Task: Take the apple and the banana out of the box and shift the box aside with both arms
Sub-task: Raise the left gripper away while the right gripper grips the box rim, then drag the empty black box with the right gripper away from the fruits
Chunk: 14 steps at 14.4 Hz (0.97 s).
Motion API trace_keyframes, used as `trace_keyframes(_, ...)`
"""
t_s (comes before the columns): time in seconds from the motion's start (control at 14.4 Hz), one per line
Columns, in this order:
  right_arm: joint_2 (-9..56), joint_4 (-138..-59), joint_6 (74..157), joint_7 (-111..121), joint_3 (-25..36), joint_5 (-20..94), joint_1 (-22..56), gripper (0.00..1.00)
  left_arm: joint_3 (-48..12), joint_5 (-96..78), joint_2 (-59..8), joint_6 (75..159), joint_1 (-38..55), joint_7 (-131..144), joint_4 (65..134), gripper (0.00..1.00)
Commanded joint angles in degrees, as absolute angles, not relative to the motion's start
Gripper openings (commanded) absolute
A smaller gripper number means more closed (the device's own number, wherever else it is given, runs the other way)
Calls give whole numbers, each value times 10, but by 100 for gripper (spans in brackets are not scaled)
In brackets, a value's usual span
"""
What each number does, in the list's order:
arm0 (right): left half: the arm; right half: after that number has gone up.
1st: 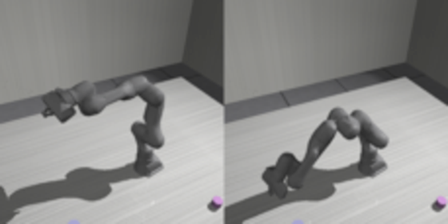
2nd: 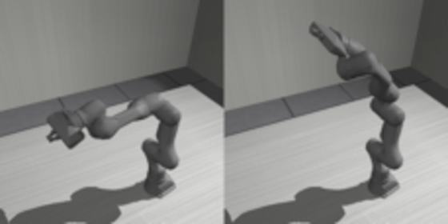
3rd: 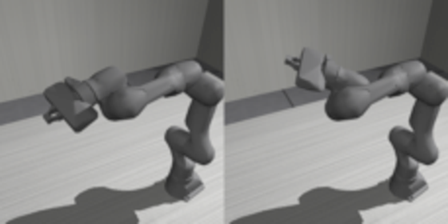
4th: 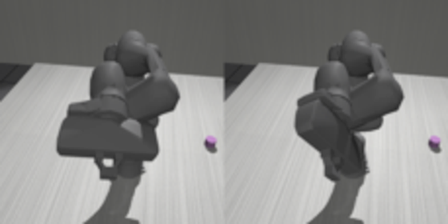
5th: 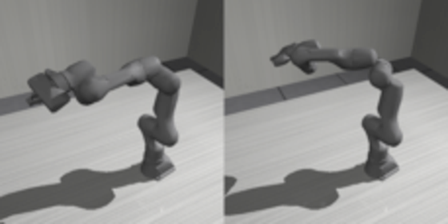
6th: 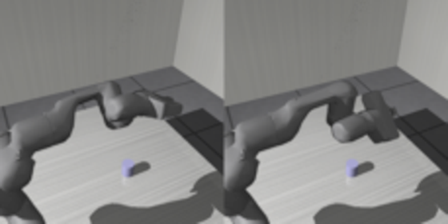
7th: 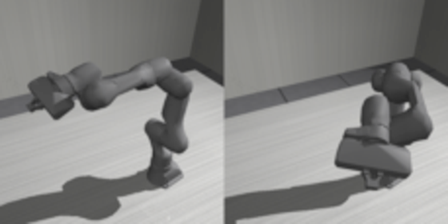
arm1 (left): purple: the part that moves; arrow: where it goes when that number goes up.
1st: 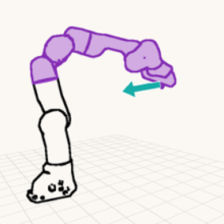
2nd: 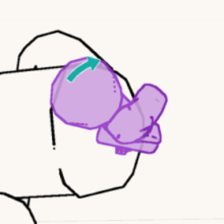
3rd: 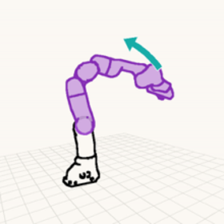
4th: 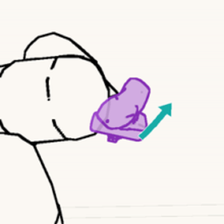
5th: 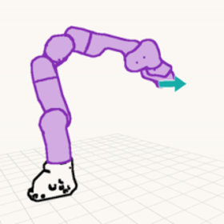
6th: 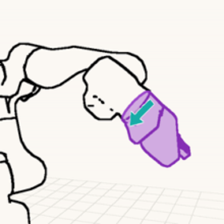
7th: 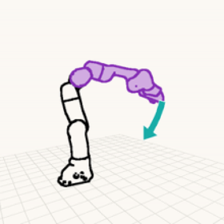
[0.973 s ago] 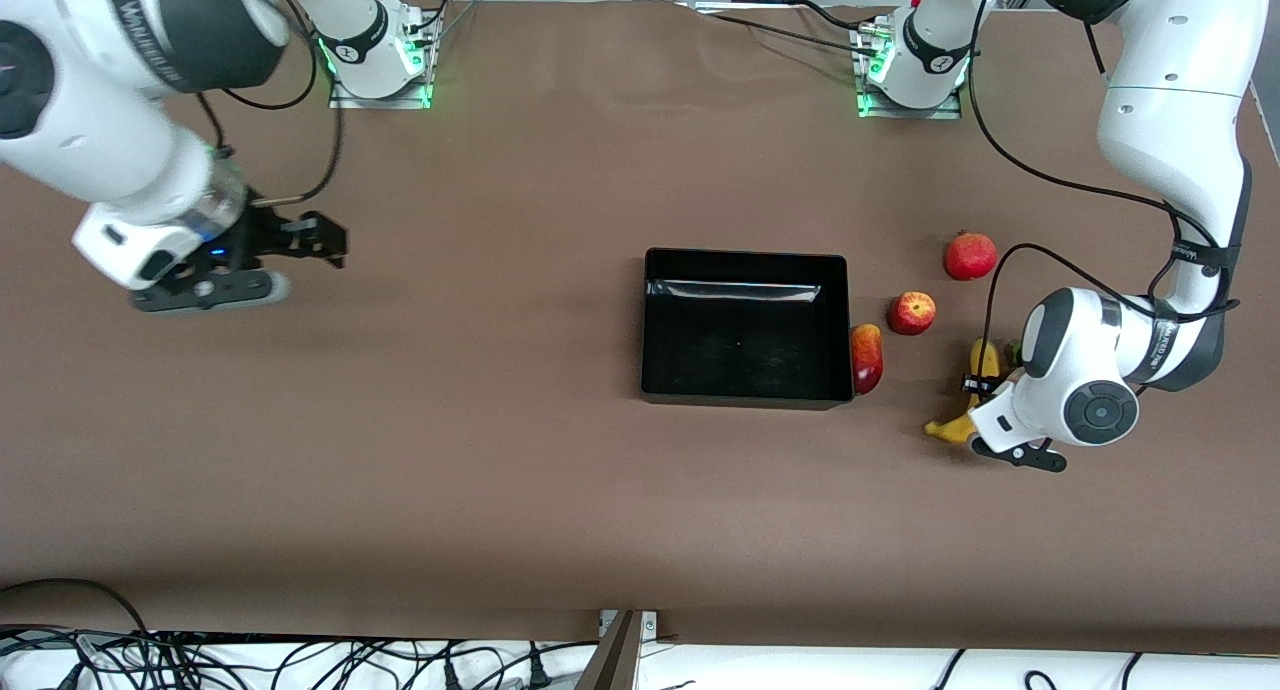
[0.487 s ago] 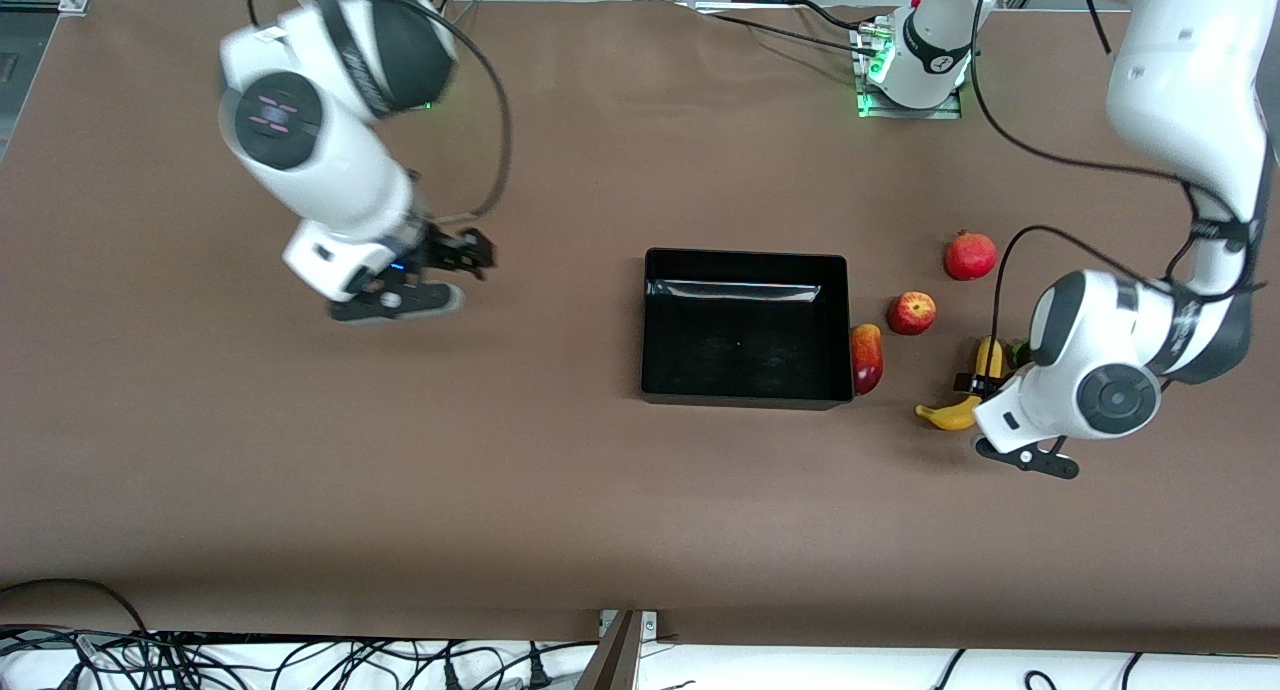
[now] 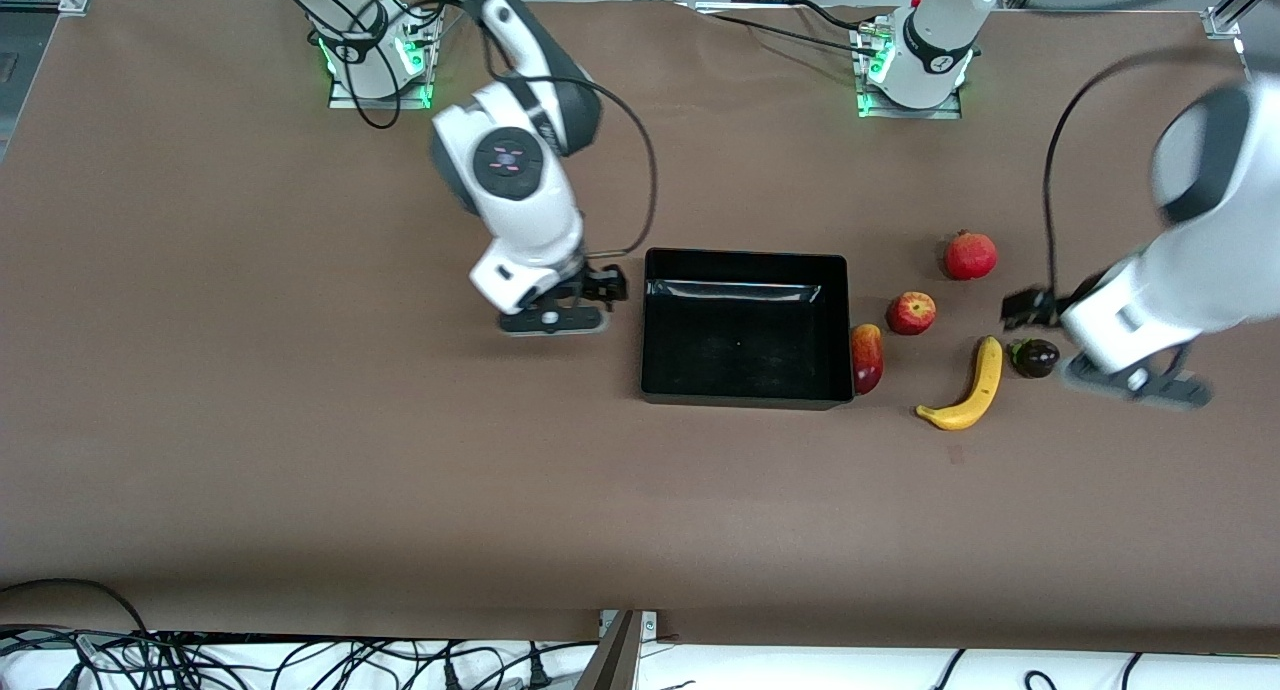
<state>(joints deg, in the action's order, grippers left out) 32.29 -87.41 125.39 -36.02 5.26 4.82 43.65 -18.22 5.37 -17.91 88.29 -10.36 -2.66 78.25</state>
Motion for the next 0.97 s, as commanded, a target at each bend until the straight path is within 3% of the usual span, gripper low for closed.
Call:
trace_keyframes(0.0, 377, -829, 1277, -402, 60, 54, 466, 100, -105, 28, -93, 855, -42, -5, 822, 100)
trace_keyframes(0.14, 407, -823, 1308, -426, 61, 53, 484, 100, -26, 26, -31, 893, 4, 0, 901, 100)
trace_keyframes(0.28, 431, -822, 1338, -436, 61, 54, 488, 99, -21, 27, 25, 981, 13, 7, 969, 100)
trace_keyframes(0.42, 446, -822, 1357, -436, 61, 54, 490, 93, -23, 26, 27, 950, 11, 7, 973, 100)
trace_keyframes(0.56, 456, -822, 1359, -437, 61, 53, 494, 68, -35, 27, 29, 901, 14, 8, 958, 100)
trace_keyframes(0.76, 459, -821, 1366, -427, 61, 53, 491, 0, -50, 28, 23, 897, 9, 8, 941, 100)
trace_keyframes(0.9, 458, -819, 1366, -431, 62, 54, 490, 0, -46, 27, 15, 896, 7, -2, 927, 100)
